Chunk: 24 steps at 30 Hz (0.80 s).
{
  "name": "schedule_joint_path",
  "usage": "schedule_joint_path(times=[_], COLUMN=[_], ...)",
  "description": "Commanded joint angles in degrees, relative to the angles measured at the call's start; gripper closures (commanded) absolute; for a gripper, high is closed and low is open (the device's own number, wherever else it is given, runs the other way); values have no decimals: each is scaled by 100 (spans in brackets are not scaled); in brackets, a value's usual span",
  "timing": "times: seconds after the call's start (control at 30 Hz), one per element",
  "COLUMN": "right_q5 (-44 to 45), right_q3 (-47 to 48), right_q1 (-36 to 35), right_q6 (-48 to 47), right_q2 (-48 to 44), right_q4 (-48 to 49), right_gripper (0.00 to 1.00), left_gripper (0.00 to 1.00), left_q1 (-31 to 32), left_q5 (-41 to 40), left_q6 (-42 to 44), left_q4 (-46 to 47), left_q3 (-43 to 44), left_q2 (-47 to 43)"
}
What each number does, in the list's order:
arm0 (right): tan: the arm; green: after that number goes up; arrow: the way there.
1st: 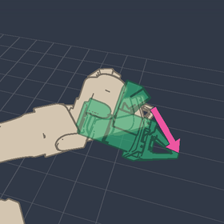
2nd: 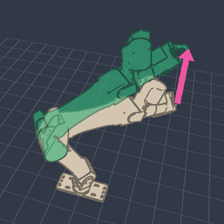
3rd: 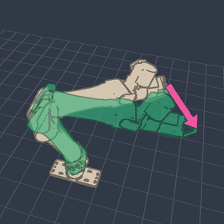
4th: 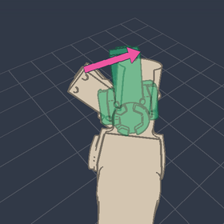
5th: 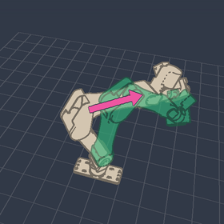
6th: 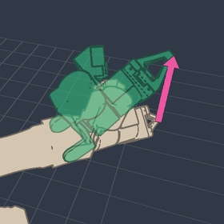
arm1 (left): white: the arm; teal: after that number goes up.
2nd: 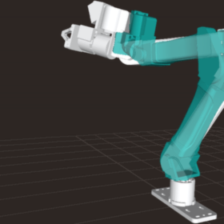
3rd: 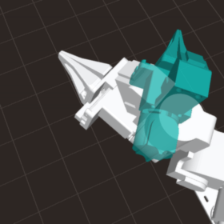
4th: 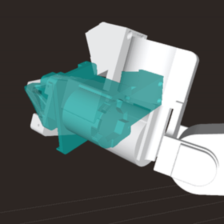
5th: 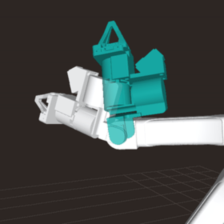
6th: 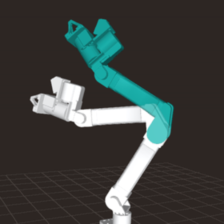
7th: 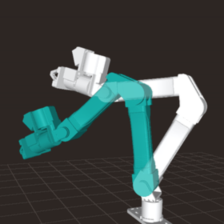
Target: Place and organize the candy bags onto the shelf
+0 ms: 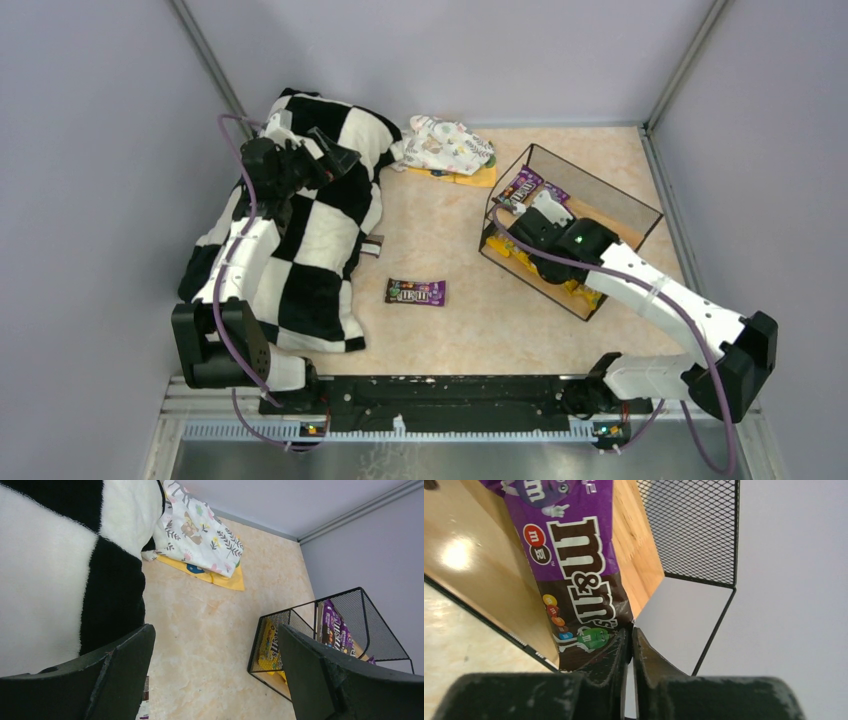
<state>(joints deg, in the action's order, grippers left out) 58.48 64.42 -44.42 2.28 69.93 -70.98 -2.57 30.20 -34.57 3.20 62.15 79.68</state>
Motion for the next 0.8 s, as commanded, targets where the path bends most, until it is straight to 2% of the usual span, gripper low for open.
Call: schedule_joint_path(times=[0.0, 0.1, 0.2, 0.23, 0.3, 0.4, 0.47, 0.63, 0.77], right_q5=[-574, -475, -152, -72, -257, -1292, -2558, -4912, -6043], right_q3=[566, 720, 787, 849, 1052, 1079, 915, 705, 606], right_q1=[46, 43, 43, 44, 39, 165, 708, 2232, 3113], right_q6=[368, 508, 581, 640, 736, 566, 326, 335, 582], right_q2=[-298, -365, -362, -366, -398, -767, -1120, -1236, -967], right_q4=[-53, -235, -409, -431, -356, 536, 1321, 2267, 2472], right_gripper=[84, 67, 59, 53, 45, 21, 16, 9, 12], left_gripper=[2, 2, 2, 2, 2, 2, 2, 2, 2], left_q1=[36, 37, 45, 46, 56, 76, 85, 137, 149], left_q5=[57, 62, 82, 72, 52, 48, 45, 23, -11], left_q6=[2, -5, -9, -7, 2, 11, 21, 45, 72], left_q4=[190, 190, 189, 190, 190, 187, 181, 172, 148], left_q3=[200, 201, 200, 201, 196, 201, 201, 201, 210], left_q2=[-14, -18, -18, -15, -21, -9, -14, -10, 2])
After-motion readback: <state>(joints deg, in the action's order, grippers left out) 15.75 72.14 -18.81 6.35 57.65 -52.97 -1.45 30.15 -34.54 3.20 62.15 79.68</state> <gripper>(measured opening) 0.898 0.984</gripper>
